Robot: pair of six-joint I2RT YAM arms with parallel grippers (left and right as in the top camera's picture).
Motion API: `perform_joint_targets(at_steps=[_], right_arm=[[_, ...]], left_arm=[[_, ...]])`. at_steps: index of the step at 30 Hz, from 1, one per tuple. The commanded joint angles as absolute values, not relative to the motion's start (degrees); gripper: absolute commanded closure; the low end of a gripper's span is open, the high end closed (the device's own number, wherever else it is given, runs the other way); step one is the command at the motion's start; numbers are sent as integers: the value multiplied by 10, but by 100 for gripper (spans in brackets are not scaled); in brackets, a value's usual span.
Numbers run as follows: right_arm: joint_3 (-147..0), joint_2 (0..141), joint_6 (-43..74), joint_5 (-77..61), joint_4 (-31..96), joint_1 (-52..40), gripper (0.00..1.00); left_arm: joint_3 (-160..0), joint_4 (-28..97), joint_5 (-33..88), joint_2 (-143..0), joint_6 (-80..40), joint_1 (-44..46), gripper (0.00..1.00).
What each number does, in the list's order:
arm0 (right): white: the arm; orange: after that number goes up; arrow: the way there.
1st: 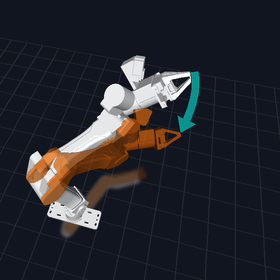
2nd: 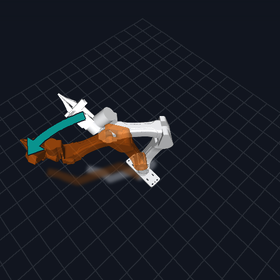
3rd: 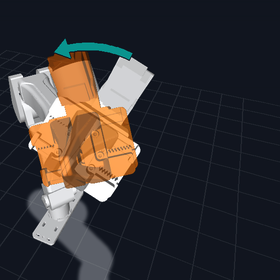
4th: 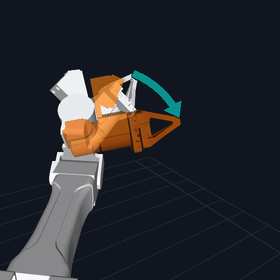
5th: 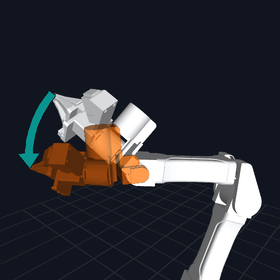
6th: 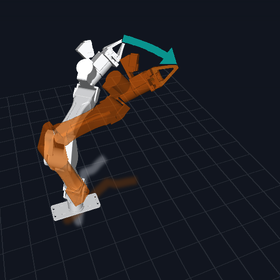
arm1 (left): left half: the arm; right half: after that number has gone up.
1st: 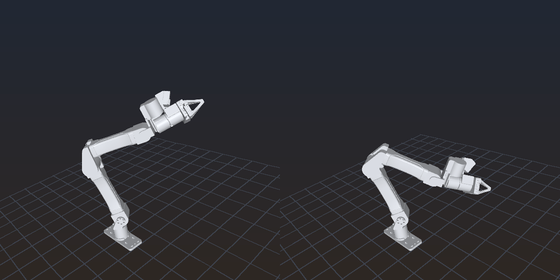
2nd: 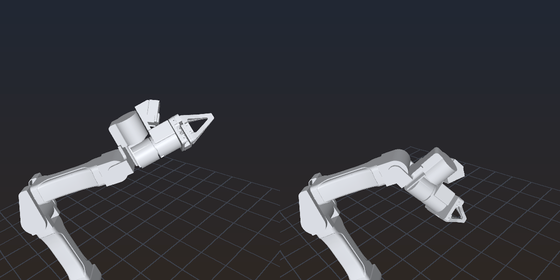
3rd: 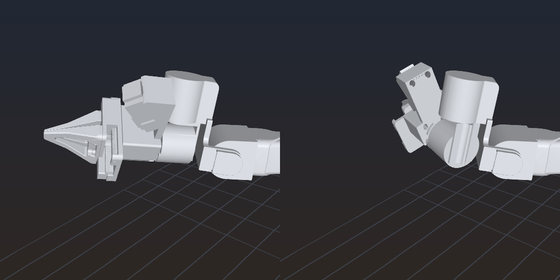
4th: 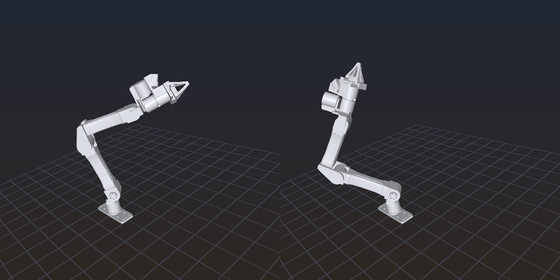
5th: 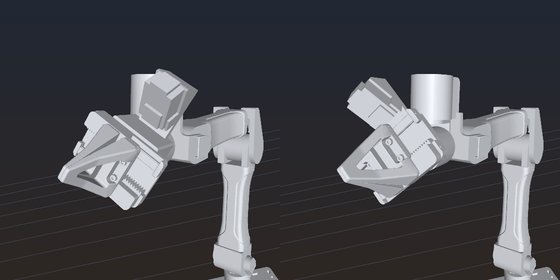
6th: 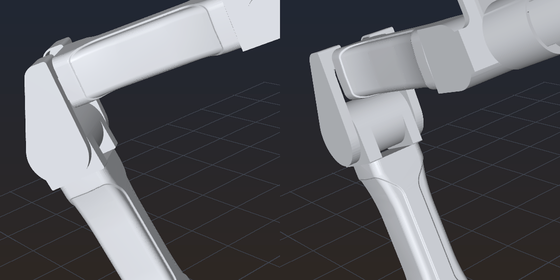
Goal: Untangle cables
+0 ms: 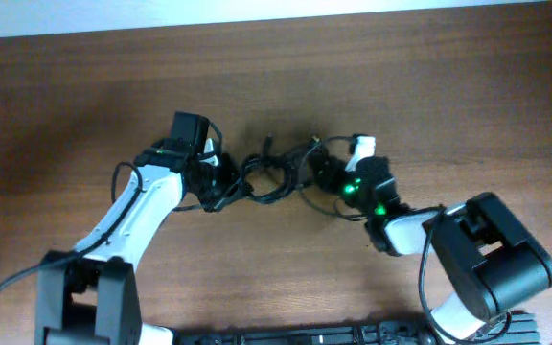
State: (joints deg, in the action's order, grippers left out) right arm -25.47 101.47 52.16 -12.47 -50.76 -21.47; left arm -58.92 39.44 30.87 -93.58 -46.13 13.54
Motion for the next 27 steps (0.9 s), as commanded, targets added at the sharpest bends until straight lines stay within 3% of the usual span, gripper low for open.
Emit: perform_joint_targets(at_steps=[1,3,6,12,13,15,17,20,24,26,27], right_arm=[[-262,1012,518,-203,-446,-126,84],[-262,1012,484,-255,-414,-94,84],[-262,1012,484,-327,-413,-94,73],[-262,1012,482,-483,-413,-94,44],[-262,1012,482,-483,-413,-94,44],[-262,1012,360,-599,-500,-93,45],[-269,1012,358,-615,-582,-92,44],[-325,1012,351,-610,-587,-88,44],[-385,1005,223,-380,-369,-20,44],[-421,956,179,-333,-278,5,44],[-449,890,137,-289,-174,16,44]], left_arm=[[-594,380,328,-860,-322,111,100],[-594,331,328,-810,-258,107,100],[-594,276,328,-790,-256,108,100],[-594,251,301,-790,-256,107,100],[-594,251,276,-790,-252,107,100],[-593,251,276,-790,-153,107,100],[-593,251,276,-790,-91,107,100],[-593,253,276,-790,-80,107,100],[-593,257,276,-790,-72,107,100],[-593,258,276,-790,-72,107,100],[-593,258,276,-790,-72,107,100]])
